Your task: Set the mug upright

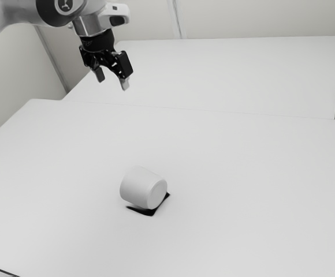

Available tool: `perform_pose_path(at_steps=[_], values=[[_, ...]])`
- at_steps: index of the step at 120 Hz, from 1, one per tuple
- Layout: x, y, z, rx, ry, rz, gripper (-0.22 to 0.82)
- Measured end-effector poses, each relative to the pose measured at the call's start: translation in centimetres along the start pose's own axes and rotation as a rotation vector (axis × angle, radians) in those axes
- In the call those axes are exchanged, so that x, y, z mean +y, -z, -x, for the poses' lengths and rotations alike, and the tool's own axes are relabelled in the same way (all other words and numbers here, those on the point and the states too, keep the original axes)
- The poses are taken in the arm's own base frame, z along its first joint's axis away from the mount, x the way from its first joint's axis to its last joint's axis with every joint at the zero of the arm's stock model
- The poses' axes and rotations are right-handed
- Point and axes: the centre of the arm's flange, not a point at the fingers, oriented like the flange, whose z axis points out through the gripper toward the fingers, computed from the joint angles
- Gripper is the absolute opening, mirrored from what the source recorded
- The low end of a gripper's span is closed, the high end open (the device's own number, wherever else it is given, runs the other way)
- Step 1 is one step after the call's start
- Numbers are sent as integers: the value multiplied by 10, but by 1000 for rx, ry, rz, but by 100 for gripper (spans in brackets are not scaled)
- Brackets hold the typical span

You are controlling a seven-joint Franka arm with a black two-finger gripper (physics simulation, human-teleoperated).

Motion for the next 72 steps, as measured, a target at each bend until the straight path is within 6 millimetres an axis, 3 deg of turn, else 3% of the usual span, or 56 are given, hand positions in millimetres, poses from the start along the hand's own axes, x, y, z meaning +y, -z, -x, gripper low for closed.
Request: perform_pose_path(at_steps=[18,29,37,47,62,72], values=[[0,-9,-4,4,6,31,60],[1,-55,-8,-68,17,150,60],[-9,-96,-3,-126,49,279,60],[-50,-139,6,-157,139,445,60],[-155,-217,36,-147,366,689,60],[-174,-267,39,-133,416,824,60]])
